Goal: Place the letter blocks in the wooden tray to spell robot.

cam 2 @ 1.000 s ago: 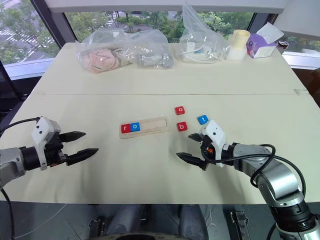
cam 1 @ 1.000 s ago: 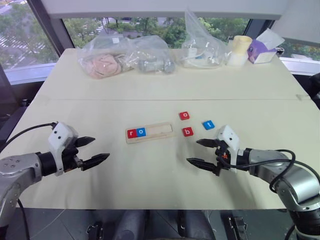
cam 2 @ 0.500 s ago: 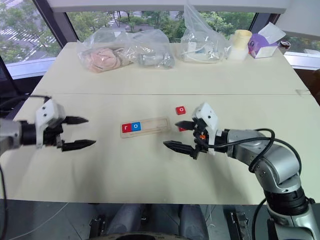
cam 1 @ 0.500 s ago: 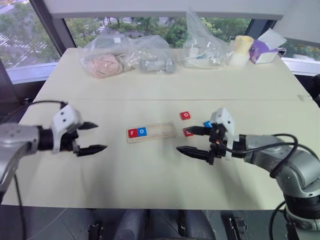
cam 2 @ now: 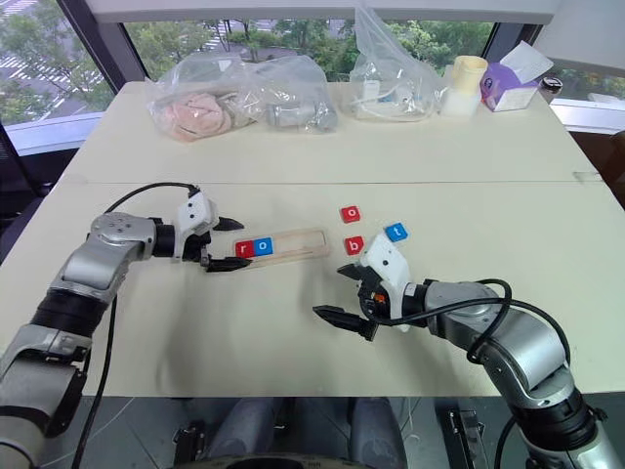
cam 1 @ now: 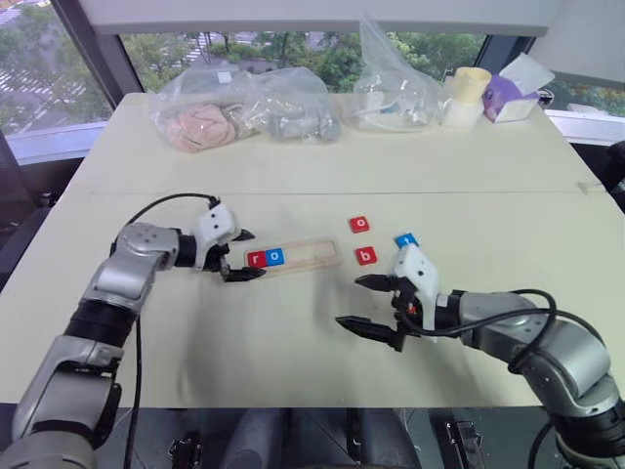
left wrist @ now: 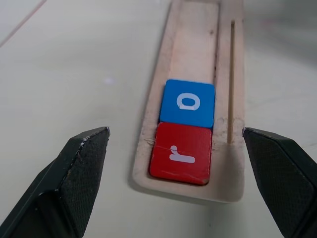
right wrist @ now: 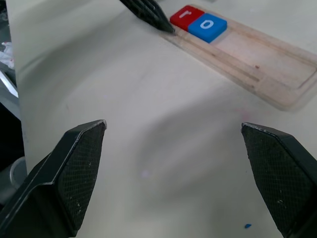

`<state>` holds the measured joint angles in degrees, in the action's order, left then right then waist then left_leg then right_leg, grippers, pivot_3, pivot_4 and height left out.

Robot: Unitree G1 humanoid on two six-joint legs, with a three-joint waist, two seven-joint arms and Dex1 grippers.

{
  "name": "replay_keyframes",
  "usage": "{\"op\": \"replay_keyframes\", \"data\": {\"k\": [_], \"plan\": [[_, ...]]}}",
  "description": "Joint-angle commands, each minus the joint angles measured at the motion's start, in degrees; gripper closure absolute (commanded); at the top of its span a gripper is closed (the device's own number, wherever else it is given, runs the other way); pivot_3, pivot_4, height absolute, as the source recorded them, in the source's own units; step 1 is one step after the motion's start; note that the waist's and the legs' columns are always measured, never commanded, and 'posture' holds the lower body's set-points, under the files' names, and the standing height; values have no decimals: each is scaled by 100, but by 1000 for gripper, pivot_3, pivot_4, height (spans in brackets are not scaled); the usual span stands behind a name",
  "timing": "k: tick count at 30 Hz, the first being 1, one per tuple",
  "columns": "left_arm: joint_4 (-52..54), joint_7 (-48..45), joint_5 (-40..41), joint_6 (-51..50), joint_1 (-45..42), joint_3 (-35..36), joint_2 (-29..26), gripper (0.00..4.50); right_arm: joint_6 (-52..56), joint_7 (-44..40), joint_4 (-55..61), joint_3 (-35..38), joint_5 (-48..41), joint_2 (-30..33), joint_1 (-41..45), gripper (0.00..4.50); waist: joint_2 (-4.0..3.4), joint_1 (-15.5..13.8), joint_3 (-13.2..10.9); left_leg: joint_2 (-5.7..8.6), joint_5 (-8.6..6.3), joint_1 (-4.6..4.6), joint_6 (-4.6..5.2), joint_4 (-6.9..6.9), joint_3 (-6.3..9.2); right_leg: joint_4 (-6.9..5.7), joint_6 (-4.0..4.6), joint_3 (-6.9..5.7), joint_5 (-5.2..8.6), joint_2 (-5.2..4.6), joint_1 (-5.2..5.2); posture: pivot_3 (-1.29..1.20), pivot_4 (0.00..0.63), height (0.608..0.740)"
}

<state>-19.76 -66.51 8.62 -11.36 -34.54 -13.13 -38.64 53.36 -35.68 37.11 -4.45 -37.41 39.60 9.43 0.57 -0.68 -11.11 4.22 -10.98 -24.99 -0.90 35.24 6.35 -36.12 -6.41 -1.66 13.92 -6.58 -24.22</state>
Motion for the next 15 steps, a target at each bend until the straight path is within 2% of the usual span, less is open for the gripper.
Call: {"op": "replay_keyframes", "data": {"k": [1,9,13,15], "plan": [[-39,-169,-129,222,-51,-31,0,0,-194,52,321,48,68,7,-171,41,0,-2,0,1,0,0,0,0,0,0,-1,0,0,0,0,0,150,740],[-522,-168,-411,130,-61,-160,217,0,-399,8,246,52,193,-6,-306,41,-1,-11,4,1,0,22,0,7,0,-2,-4,-1,-3,1,27,0,150,740],[-605,-275,-492,138,26,-200,143,1278,-467,11,183,15,267,-27,-292,0,0,-3,8,0,-1,71,-1,3,3,9,12,-2,14,0,79,0,150,740],[-586,-221,-587,281,88,-226,106,1373,-478,10,214,48,271,-6,-347,0,-1,-3,12,-1,-1,72,-1,3,5,9,13,-2,14,-3,79,0,150,740]]}}
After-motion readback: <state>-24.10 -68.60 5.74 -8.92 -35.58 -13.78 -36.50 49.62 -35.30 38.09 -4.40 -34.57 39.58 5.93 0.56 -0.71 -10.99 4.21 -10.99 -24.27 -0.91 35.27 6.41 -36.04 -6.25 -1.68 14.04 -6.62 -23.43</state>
